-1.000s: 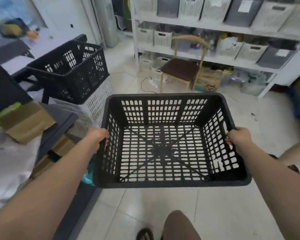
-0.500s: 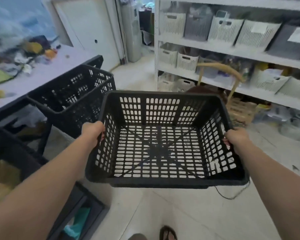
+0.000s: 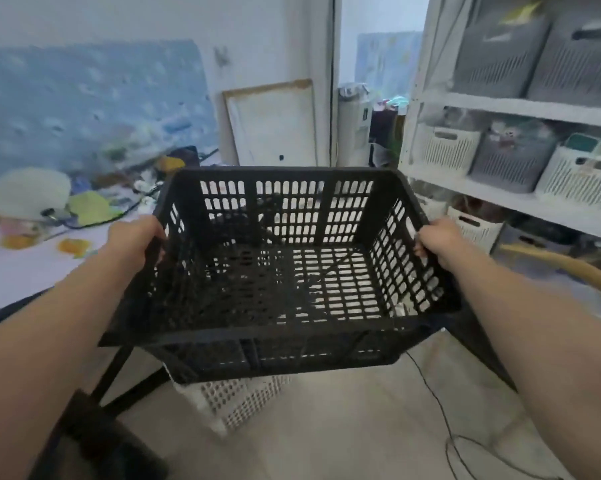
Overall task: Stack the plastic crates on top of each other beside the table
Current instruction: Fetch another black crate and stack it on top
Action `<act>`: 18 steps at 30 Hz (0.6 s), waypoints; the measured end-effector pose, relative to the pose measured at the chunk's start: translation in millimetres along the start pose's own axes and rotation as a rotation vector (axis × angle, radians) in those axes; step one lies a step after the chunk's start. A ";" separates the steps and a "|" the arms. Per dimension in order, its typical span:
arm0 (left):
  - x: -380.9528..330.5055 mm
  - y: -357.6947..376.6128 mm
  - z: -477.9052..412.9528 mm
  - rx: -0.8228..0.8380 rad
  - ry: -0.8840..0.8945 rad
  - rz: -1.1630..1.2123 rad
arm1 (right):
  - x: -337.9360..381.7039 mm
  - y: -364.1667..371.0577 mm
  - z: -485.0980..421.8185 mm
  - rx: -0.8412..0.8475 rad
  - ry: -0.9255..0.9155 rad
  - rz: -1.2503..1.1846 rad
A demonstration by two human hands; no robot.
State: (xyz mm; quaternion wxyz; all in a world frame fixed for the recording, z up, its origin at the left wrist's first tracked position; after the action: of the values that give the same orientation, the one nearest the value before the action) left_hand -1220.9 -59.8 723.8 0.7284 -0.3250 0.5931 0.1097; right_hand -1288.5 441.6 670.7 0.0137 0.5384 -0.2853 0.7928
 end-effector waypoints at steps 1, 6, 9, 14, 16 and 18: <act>-9.3 -6.8 -14.4 -0.032 0.002 0.006 | 26.9 15.9 -12.6 0.025 -0.031 0.003; -32.1 -28.2 -76.7 -0.112 -0.018 0.035 | 130.8 106.2 -70.0 0.168 -0.139 -0.014; -29.5 -49.8 -115.1 -0.261 -0.026 0.061 | 171.7 170.2 -107.1 0.270 -0.177 -0.005; 0.1 -77.9 -164.5 -0.373 -0.171 0.041 | 221.6 280.5 -152.1 0.424 -0.240 0.084; 8.4 -82.7 -178.7 -0.437 -0.229 0.050 | 244.4 317.0 -163.0 0.466 -0.269 0.121; 10.2 -85.6 -187.0 -0.498 -0.261 0.037 | 261.0 347.2 -171.9 0.510 -0.277 0.144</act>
State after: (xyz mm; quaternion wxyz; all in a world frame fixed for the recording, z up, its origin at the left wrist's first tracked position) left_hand -1319.7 -240.5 727.8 0.6942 -0.4661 0.4549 0.3064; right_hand -1657.7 156.9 699.3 -0.2172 0.6058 -0.1136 0.7569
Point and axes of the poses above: each hand's wrist, its own z-axis away from the middle knuckle, its own y-axis out of the palm, x = y × z, the point moved 5 cm from there along -z, towards the middle knuckle, and after that the axes turned 9 degrees about y, right-handed, at the moved point
